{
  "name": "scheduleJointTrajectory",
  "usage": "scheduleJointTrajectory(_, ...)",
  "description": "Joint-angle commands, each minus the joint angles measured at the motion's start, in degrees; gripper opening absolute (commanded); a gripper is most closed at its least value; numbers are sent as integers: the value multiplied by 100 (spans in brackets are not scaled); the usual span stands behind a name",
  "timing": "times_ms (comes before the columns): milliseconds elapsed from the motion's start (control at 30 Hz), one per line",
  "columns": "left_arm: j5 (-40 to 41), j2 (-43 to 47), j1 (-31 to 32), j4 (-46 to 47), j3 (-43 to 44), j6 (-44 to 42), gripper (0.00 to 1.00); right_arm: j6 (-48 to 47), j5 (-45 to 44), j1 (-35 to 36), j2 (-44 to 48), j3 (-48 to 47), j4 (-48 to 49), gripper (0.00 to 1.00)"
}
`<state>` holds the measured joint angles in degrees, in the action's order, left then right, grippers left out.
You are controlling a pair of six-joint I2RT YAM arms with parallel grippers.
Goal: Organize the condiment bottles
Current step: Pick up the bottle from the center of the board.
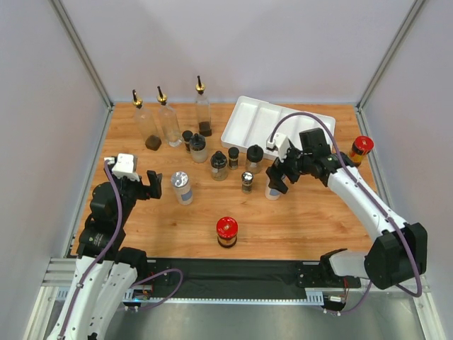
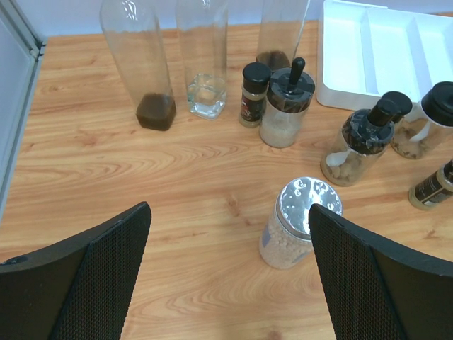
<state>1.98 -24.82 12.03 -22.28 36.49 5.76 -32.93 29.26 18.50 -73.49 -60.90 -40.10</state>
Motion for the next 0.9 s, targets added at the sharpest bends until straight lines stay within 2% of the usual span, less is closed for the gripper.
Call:
scheduleJointTrajectory(0,-48,-6,27,5,51,-31,100,278,-622,75,-165,-238,318,100)
scheduleJointTrajectory(233,-48,-5,36,-4,60,-40,100,331,-842,206,-499,-211,327,99)
scheduleJointTrajectory(433,-40,12,45,-13,69,-31,100,340,-755,233,-613,-185,292,90)
scheduleJointTrajectory(533,-48,12,54,-4,69,-40,100,340,-746,268,-666,-185,266,82)
scheduleJointTrajectory(633,-48,12,54,-13,69,-40,100,322,-693,286,-745,-220,178,68)
scheduleJointTrajectory(667,-48,-5,54,-13,69,-31,100,313,-667,294,-745,-220,143,58)
scheduleJointTrajectory(733,-48,12,54,-4,69,-40,100,287,-649,294,-728,-229,116,47)
scheduleJointTrajectory(767,-48,12,54,-13,69,-40,100,261,-649,286,-693,-238,81,38)
scheduleJointTrajectory(867,-48,12,54,-13,69,-40,100,208,-667,303,-570,-273,2,26)
